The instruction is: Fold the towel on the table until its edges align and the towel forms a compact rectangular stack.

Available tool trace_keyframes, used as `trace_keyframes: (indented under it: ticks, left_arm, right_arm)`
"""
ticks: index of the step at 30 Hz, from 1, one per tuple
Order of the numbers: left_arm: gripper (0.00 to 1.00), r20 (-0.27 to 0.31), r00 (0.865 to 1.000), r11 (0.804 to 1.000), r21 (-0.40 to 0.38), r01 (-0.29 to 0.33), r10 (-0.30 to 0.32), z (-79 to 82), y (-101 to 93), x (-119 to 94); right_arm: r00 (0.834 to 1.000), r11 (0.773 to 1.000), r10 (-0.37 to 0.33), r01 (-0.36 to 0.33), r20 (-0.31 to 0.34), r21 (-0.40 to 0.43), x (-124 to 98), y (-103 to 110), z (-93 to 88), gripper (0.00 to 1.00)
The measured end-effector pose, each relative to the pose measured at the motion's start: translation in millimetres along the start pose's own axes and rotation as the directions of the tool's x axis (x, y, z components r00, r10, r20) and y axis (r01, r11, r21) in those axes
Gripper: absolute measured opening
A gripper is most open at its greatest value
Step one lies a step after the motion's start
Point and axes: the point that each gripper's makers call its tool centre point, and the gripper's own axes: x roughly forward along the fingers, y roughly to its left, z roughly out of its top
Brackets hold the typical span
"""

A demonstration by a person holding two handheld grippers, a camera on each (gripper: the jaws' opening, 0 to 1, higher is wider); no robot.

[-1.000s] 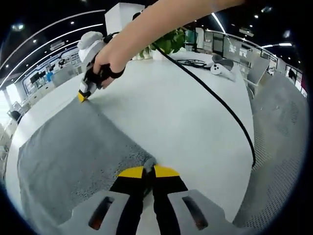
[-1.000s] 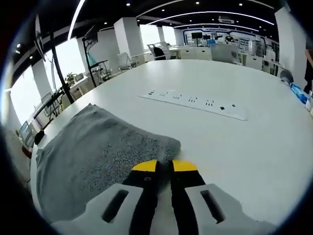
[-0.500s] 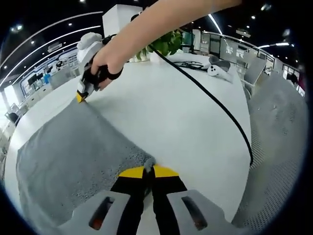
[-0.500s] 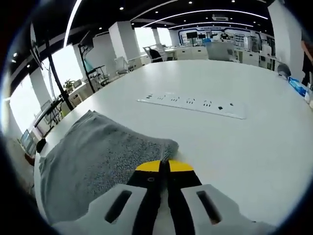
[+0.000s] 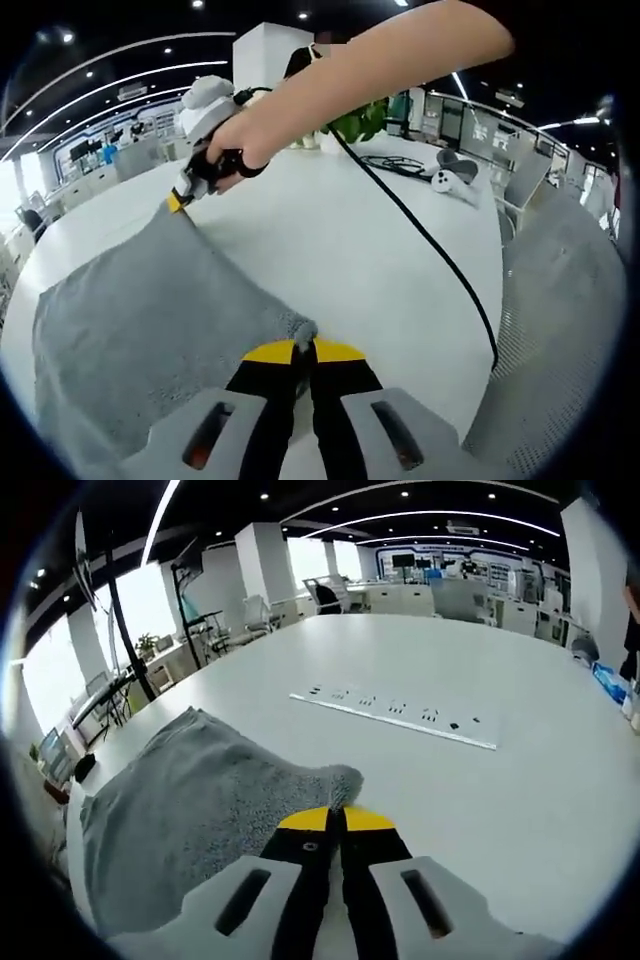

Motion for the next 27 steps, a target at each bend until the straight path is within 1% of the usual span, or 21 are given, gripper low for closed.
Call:
trace_keyframes:
  ticks: [4, 6, 9, 13, 21, 27]
  left_arm:
    - [0.04, 0.014, 1.0, 1.0, 0.002, 0.005, -0.005, 4.7, 0.0, -4]
    - [0.04, 0.025, 1.0, 1.0, -0.001, 0.005, -0.005, 7.7, -0.4, -7]
    - [0.04, 0.04, 0.999, 1.0, -0.003, 0.004, -0.004, 12.3, -2.3, -11]
    - [0.04, 0.06, 0.998, 1.0, -0.002, -0.001, 0.002, 18.0, -2.1, -16]
    - [0.04, 0.09, 0.996, 0.999, -0.031, -0.027, 0.03, 24.4, 7.9, -33]
    - [0.04, 0.129, 0.989, 0.995, -0.081, -0.054, 0.065, 36.4, 20.4, -51]
  right_arm:
    - [1.0, 1.0, -0.004, 0.004, 0.003, -0.012, -3, 0, 6.1, 0.0]
    - [1.0, 0.999, -0.015, 0.015, -0.014, -0.03, -4, -1, 6.5, 0.0]
    - [1.0, 0.999, -0.022, 0.021, -0.018, -0.037, -8, 0, 10.4, 0.0]
    - [1.0, 0.999, -0.026, 0.026, -0.013, -0.042, -12, 3, 17.7, 0.0]
    - [1.0, 0.999, -0.012, 0.013, 0.012, -0.048, -14, 18, 35.3, 0.0]
    - [0.999, 0.999, -0.008, 0.01, 0.033, -0.032, -12, 29, 47.2, 0.0]
